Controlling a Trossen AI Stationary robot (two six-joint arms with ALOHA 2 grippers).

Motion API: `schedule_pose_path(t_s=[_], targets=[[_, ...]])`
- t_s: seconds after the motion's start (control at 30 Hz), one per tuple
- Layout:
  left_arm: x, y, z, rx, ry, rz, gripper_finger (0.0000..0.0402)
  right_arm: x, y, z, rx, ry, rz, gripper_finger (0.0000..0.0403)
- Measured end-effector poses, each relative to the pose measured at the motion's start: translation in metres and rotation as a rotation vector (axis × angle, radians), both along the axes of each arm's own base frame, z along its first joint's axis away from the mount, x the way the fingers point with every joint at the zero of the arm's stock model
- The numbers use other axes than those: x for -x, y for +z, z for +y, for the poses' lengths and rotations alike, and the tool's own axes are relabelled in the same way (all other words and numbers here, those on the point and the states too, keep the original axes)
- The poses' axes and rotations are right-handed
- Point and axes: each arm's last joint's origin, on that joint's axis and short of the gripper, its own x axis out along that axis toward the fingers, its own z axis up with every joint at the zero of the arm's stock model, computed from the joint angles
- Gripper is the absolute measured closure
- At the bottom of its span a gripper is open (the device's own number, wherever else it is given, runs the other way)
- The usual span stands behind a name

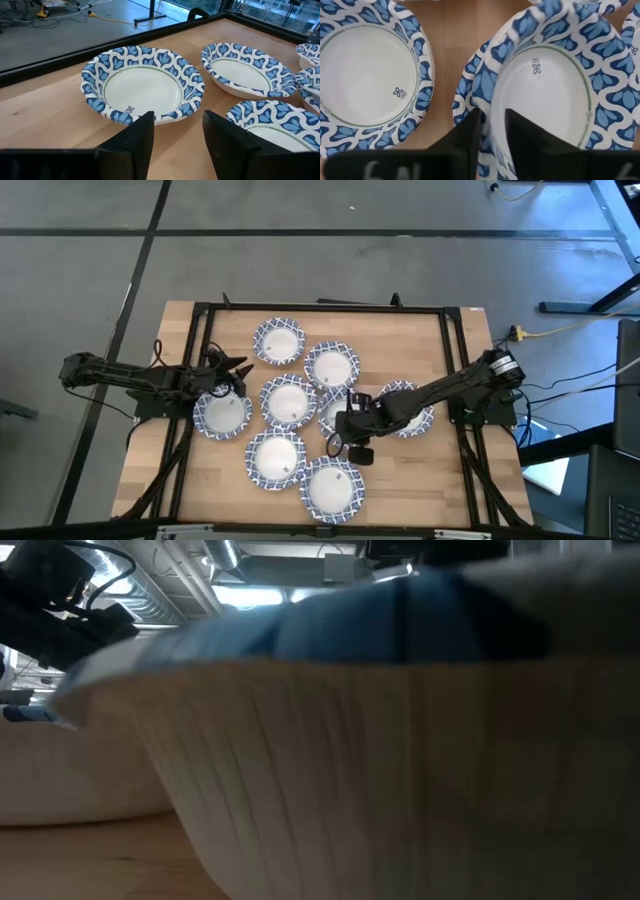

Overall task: Nest bowls inside each other
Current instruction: Stack the white patterned bowls on top of the other white patterned bowls

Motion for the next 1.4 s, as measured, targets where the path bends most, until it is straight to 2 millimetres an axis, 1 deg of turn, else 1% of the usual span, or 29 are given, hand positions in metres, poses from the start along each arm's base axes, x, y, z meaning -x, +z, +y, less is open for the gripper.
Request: schedule_pose_path(t_s=[0.1, 0.23, 0.4, 0.53, 0.63, 0.8, 0.87, 1.0, 1.1, 1.2, 1.3, 1.4], targets=[[0.0, 0.0, 0.0, 0.0, 0.0, 0.0, 0.0239, -0.001, 0.0, -0.002, 0.004, -0.009, -0.005, 0.0274], [0.0, 0.0, 0.0, 0.0, 0.0, 0.0, 0.0239, -0.001, 0.003, -0.002, -0.001, -0.01, -0.02, 0.0249], [0.0, 0.0, 0.0, 0.008, 0.004, -0.007, 0.0239, 0.001, 0.011, -0.002, -0.012, -0.016, -0.052, 0.0236], [0.0, 0.0, 0.0, 0.041, 0.009, -0.031, 0.0239, 0.002, 0.02, -0.006, 0.051, -0.047, -0.119, 0.0236], [0.0, 0.0, -0.001, 0.047, -0.01, -0.027, 0.0239, -0.006, 0.025, -0.015, 0.075, -0.104, -0.202, 0.0235], [0.0, 0.0, -0.001, -0.01, -0.037, 0.02, 0.0239, -0.018, 0.03, -0.035, 0.07, -0.145, -0.283, 0.0235], [0.0, 0.0, -0.001, -0.018, -0.041, 0.027, 0.0239, -0.024, 0.032, -0.047, 0.071, -0.16, -0.316, 0.0235], [-0.001, 0.0, -0.001, -0.041, -0.068, 0.051, 0.0239, -0.033, 0.036, -0.08, 0.09, -0.206, -0.364, 0.0235], [-0.001, 0.0, -0.001, -0.041, -0.073, 0.053, 0.0239, -0.038, 0.031, -0.103, 0.058, -0.254, -0.348, 0.0235], [-0.001, 0.0, -0.001, -0.043, -0.074, 0.055, 0.0239, -0.043, 0.019, -0.118, 0.043, -0.288, -0.313, 0.0235], [-0.001, 0.0, -0.001, -0.043, -0.074, 0.055, 0.0239, -0.05, 0.001, -0.124, 0.039, -0.261, -0.257, 0.0235], [-0.001, 0.0, -0.001, -0.044, -0.072, 0.055, 0.0239, -0.055, -0.016, -0.125, 0.054, -0.244, -0.203, 0.0235]])
